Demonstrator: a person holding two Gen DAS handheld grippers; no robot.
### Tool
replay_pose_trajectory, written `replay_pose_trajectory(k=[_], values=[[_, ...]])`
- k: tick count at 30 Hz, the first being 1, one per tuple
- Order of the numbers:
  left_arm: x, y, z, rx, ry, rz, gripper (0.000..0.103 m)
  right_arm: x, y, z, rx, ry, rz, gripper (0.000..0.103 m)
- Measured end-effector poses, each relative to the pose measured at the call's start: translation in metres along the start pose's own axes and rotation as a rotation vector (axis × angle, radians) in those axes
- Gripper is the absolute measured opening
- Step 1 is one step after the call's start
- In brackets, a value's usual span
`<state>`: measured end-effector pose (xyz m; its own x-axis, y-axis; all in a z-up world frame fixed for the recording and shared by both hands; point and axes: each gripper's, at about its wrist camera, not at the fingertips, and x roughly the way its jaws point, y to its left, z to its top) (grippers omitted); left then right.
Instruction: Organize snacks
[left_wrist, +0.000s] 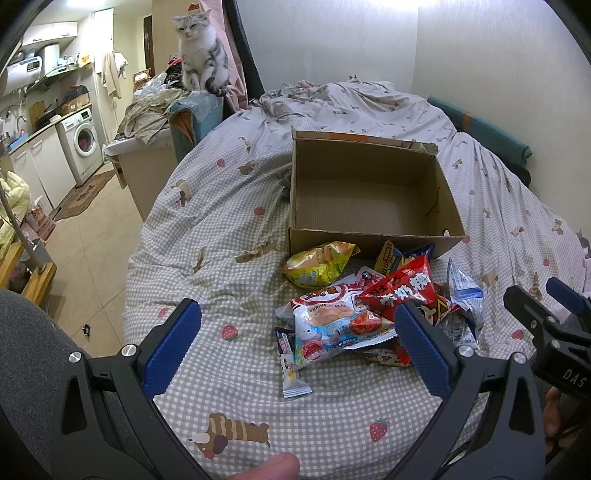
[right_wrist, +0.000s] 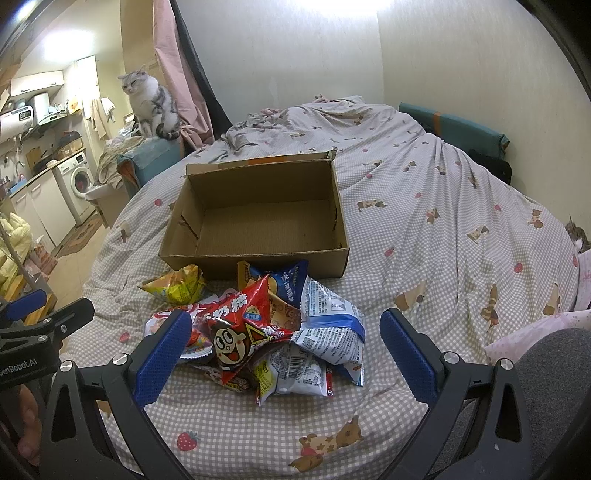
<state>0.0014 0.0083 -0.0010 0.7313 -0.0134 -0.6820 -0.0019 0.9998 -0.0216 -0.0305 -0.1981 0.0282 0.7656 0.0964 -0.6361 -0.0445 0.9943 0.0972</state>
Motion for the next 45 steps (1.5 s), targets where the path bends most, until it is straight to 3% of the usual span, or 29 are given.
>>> replay_pose_trajectory(k=[30,35,39,45], values=[[0.005,0.004,-0.008,-0.012,0.023,0.003,0.103,0.0,0.001,0.0,-0.003,-0.002,-0.002,0.103],[0.004,0.0,0.006,0.006,0.103,-0.027,0.103,-0.006,-0.001,0.016,-0.019,-0.003,0.01,0.103],[0.013,0.009,0.028,-0.003,0.167,0.013,0.103,-0.006,-0.018,0.04,0.006,0.016,0.033,0.103],[0.062,0.036,0.026,-0.045,0.396,0.071,0.103,0.013,-0.044,0.061,0.073,0.12,0.061,0.103]])
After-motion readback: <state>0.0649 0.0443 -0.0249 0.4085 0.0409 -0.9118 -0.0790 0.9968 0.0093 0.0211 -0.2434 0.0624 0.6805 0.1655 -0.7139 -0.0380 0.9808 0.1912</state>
